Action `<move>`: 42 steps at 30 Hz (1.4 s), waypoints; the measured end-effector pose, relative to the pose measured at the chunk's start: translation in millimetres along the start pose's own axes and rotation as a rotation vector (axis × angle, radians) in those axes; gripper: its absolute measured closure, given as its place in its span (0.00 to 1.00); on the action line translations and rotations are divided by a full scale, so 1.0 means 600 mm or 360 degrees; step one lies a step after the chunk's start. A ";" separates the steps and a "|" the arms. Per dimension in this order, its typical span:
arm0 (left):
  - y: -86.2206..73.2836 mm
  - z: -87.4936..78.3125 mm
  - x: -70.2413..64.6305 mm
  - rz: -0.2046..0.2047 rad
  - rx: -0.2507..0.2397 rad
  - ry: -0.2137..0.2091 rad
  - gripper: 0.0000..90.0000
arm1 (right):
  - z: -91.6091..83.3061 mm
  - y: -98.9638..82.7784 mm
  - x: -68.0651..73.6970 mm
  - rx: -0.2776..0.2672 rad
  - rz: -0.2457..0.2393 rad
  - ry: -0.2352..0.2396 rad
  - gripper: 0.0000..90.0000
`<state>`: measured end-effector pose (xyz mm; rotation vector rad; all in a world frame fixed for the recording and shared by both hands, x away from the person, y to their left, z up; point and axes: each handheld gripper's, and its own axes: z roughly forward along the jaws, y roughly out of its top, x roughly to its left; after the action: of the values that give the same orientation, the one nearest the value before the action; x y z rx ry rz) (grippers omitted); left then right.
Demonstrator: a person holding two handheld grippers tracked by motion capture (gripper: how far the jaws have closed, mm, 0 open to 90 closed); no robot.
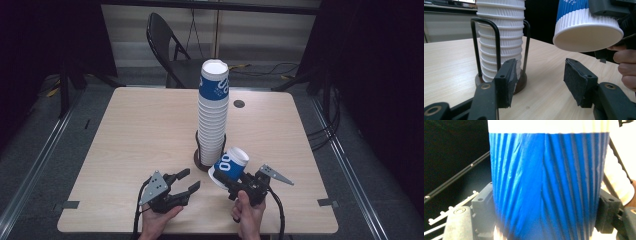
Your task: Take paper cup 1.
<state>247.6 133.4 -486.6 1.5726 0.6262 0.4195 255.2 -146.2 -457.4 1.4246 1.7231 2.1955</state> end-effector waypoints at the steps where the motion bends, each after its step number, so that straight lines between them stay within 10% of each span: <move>1: -0.002 0.000 -0.001 0.0002 0.0003 -0.0005 0.49 | -0.001 -0.003 -0.001 0.0000 0.0016 0.0012 0.24; 26: -0.010 0.020 -0.038 0.0178 -0.0192 -0.0049 0.70 | 0.005 -0.055 0.000 0.0021 0.0350 0.0193 0.25; 42: 0.002 0.043 -0.054 0.0225 -0.0252 0.0039 0.77 | 0.024 -0.062 0.013 0.0173 0.0373 0.0288 0.24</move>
<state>238.2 93.2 -484.7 1.4664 0.4895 0.5813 241.5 -116.9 -481.7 1.5700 1.8420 2.4535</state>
